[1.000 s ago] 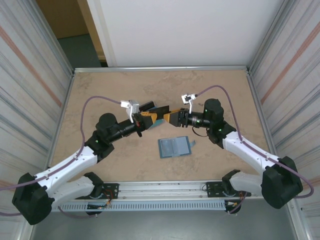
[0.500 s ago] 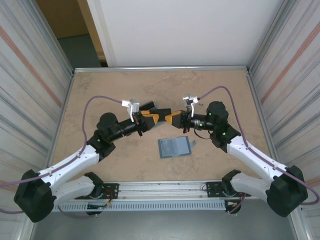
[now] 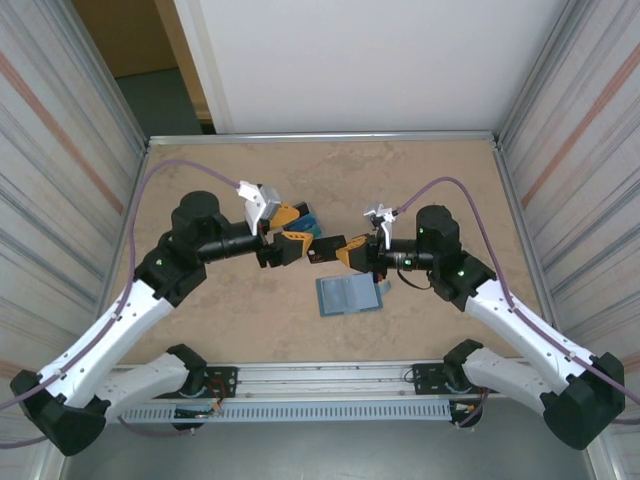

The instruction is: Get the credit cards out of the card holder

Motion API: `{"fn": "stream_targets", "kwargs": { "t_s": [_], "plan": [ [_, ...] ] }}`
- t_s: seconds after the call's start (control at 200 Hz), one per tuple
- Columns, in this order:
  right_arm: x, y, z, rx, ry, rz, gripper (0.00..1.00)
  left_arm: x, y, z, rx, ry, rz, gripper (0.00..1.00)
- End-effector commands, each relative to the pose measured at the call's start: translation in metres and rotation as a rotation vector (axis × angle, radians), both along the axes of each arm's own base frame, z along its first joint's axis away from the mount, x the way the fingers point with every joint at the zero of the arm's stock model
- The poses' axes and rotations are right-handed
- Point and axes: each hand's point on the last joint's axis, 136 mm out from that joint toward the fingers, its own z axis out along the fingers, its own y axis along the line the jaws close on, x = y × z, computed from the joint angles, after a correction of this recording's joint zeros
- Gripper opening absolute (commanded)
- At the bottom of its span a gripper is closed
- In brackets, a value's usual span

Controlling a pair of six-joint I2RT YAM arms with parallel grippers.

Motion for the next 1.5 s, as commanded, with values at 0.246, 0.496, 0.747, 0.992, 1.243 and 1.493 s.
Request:
{"fn": "stream_targets", "kwargs": {
  "t_s": [0.246, 0.496, 0.747, 0.992, 1.243, 1.493],
  "plan": [
    [-0.023, 0.007, 0.013, -0.018, -0.070, 0.115, 0.00, -0.021, -0.020, -0.038, 0.205, 0.087, -0.253, 0.66],
    [-0.023, 0.010, 0.012, -0.025, -0.067, 0.125, 0.00, -0.028, -0.030, -0.051, 0.237, 0.120, -0.345, 0.52],
    [-0.012, 0.007, 0.010, -0.047, -0.076, 0.051, 0.21, -0.021, -0.033, -0.057, 0.266, 0.093, -0.338, 0.00],
    [0.009, -0.015, 0.006, -0.108, -0.078, -0.129, 0.71, 0.022, -0.018, -0.072, 0.367, -0.055, -0.145, 0.00],
    [0.030, -0.043, 0.002, -0.170, -0.064, -0.337, 0.99, 0.098, 0.008, -0.109, 0.475, -0.097, 0.049, 0.00],
    [0.050, -0.076, 0.003, -0.164, -0.020, -0.534, 0.99, 0.157, 0.013, -0.146, 0.589, -0.141, 0.092, 0.00]
  ]
}}
